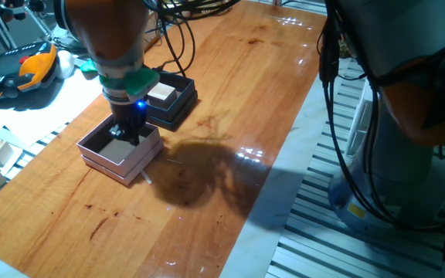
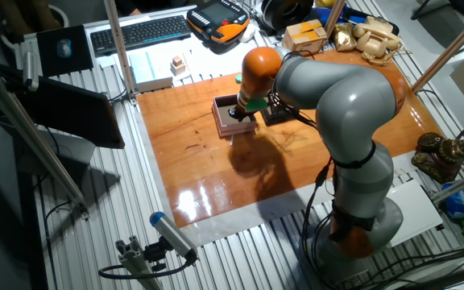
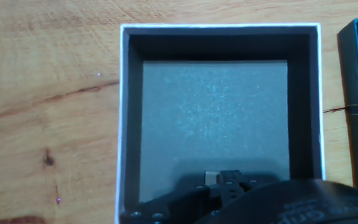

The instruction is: Move an object from one box to another

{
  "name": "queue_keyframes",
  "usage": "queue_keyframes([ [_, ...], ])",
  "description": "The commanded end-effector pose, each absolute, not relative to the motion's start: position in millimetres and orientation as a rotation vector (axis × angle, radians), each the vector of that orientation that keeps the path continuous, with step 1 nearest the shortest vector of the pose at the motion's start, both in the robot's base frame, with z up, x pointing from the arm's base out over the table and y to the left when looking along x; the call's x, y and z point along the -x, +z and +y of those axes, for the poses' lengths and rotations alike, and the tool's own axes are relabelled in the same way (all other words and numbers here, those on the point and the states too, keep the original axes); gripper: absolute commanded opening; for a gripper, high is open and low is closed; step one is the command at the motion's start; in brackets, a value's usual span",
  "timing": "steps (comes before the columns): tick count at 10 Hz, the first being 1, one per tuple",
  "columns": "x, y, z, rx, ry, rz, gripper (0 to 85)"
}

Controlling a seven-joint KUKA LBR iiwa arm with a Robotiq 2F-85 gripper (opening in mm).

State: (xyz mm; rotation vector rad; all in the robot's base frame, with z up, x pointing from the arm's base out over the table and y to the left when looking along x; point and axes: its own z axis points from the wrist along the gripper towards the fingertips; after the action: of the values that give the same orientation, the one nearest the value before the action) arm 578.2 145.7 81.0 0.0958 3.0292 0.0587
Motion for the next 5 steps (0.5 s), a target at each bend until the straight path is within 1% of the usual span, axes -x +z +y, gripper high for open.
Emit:
queue_keyframes([
  [1,-576.5,76.8,148.3,-0.092,0.018,3.002,0.0],
  [2,-574.6,74.6,150.4,-0.109,0.004,2.989,17.0],
  [3,-573.2,73.5,152.2,-0.107,-0.016,2.987,17.0],
  [4,-572.0,72.8,153.3,-0.123,-0.019,2.983,34.0],
  [5,-571.8,72.4,153.5,-0.137,-0.016,2.982,34.0],
])
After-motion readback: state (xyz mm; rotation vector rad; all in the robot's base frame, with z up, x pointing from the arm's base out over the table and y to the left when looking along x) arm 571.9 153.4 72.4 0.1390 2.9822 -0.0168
